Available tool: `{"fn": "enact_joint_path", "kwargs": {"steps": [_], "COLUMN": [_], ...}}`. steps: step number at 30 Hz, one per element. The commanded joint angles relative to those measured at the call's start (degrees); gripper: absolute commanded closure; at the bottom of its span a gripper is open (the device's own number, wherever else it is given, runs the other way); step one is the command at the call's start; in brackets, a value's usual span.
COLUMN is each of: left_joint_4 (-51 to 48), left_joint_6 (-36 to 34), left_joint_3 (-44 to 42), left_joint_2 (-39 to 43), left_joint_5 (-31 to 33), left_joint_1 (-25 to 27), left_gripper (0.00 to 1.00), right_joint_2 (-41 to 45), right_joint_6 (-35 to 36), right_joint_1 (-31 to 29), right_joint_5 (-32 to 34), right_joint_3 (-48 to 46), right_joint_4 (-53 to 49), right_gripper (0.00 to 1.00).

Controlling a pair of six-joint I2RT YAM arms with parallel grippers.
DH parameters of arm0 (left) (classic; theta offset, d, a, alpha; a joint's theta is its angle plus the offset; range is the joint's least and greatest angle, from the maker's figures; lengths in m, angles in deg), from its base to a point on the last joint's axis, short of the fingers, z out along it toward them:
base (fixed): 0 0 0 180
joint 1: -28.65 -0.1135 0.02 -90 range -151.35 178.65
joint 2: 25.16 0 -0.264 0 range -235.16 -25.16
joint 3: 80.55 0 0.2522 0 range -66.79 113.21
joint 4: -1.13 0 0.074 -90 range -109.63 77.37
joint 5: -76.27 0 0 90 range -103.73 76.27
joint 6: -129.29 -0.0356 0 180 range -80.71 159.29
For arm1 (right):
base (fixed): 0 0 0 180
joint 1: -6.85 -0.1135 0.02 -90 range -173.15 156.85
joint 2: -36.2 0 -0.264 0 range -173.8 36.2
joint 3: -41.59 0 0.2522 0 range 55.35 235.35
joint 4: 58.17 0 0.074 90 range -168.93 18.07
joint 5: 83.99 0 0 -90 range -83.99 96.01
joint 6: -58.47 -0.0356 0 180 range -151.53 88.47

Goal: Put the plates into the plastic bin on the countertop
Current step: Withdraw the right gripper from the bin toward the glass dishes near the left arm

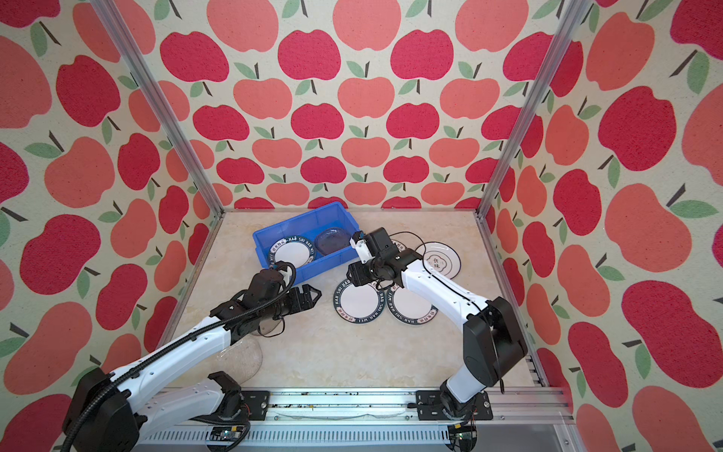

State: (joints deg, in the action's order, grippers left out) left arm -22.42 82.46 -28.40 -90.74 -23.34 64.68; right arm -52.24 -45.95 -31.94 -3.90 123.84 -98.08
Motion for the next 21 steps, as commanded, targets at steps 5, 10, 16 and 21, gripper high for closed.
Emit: {"fn": "enact_joint_path", "kwargs": {"steps": [5,10,16,21], "left_joint_4": [5.4,-19.7,-31.0,-29.3], "left_joint_6": [1.5,2.7,5.7,7.5], "left_joint_3": [3.2,9.6,7.9,1.3], "left_joint_2": [-8.8,-6.9,5.4,23.2], "left_joint_5": [3.2,18.3,25.6,22.0], "left_joint_1": [3.7,6.6,6.4,0.5], "left_gripper": [0.10,0.11,0.10,0.10], "right_joint_2": [4.5,4.4,0.6,-5.7], "right_joint_6": [-5.0,-6.5,-7.9,-10.3], "right_joint_1": [3.0,1.9,-2.0,-8.1], "right_joint_5": [-6.6,-8.6,-11.0,-13.0], "right_joint_3": [-8.1,-9.5,-7.3,-3.4], "right_joint_4": [4.0,6.1,8.2,10.6], "right_gripper": [0.41,0.42,0.52,0.57]}}
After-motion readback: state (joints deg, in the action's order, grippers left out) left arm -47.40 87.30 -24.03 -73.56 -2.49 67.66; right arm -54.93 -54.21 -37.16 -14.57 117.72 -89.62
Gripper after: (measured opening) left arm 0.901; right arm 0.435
